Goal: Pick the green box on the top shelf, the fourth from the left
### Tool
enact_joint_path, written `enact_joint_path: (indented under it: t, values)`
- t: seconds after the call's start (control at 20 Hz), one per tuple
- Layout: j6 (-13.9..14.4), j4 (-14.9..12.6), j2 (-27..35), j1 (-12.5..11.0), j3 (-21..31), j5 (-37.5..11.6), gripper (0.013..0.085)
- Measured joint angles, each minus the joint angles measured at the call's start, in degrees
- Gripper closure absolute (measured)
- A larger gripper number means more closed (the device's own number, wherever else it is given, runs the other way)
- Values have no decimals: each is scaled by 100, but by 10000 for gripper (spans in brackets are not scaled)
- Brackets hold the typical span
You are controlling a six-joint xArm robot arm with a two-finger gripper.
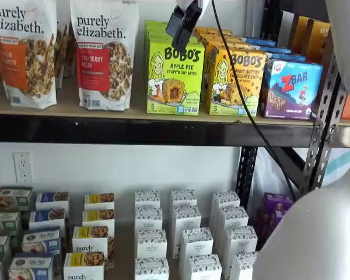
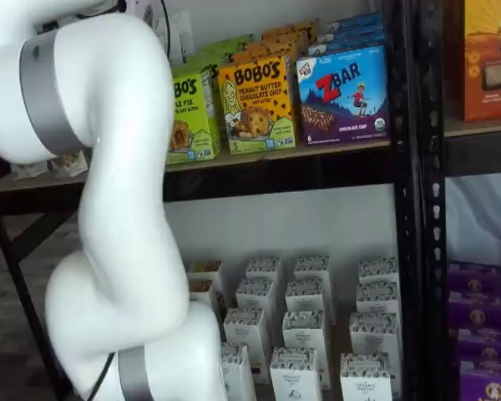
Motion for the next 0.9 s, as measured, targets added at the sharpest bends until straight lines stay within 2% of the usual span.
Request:
enact_joint_path:
  t: [0.45,0.9]
  values:
    - [-26,32,37,-10,65,-537,130]
    - [-163,115,384,-155,-268,-413,130]
